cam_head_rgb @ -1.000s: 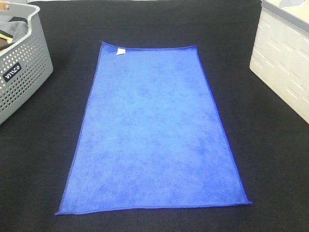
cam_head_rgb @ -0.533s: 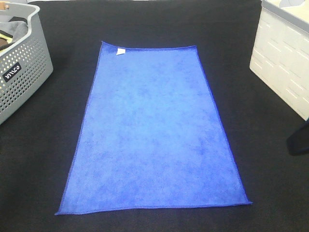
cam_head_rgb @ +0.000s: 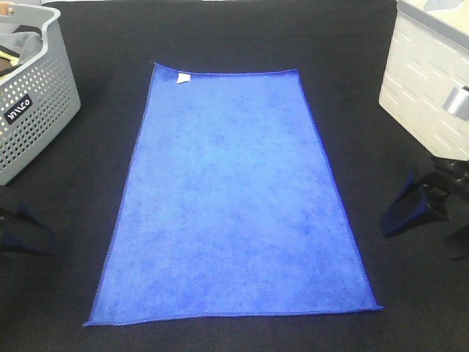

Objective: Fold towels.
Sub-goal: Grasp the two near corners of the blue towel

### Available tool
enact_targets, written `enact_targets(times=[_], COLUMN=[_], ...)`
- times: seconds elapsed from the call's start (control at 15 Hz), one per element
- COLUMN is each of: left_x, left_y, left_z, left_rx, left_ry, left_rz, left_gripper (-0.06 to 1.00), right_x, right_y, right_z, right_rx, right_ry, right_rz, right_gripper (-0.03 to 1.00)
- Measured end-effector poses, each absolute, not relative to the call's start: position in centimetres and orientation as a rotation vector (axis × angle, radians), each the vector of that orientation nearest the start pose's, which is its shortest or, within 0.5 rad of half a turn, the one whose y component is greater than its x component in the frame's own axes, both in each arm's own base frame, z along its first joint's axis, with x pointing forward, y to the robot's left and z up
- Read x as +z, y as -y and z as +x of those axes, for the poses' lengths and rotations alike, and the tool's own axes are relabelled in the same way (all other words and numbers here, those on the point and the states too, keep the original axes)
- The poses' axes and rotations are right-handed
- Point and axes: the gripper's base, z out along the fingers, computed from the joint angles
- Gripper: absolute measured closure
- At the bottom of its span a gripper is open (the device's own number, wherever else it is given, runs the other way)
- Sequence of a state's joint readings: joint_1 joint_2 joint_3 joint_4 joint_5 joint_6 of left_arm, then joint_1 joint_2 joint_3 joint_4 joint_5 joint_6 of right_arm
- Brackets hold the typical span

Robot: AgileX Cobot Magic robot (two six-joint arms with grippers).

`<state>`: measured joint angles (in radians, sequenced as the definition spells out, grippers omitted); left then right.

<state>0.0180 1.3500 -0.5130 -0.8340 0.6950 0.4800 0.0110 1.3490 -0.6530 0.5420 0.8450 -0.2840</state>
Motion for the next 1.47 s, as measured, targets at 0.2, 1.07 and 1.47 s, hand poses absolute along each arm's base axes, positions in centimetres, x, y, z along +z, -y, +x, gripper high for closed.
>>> enact_targets(times=[0.2, 1.07, 1.47], left_x=[14.7, 8.6, 7.8], left_y=[6.0, 9.0, 9.4], left_z=[21.0, 23.4, 24.2], left_rx=[-0.67, -0.916, -0.958], left_ry=[-2.85, -2.87, -2.885], left_rz=[-0.156, -0.198, -0.204], left_gripper=[0.23, 0.24, 0.39], right_x=[17.8, 10.3, 9.3], right_y=[-4.1, -6.7, -7.6], right_z=[22.0, 24.4, 25.0], right_rx=[0.666, 0.63, 0.622], right_ry=[-2.956, -3.052, -3.036], right_rz=[0.076, 0.056, 0.163], right_gripper=[0.14, 0.21, 0.35])
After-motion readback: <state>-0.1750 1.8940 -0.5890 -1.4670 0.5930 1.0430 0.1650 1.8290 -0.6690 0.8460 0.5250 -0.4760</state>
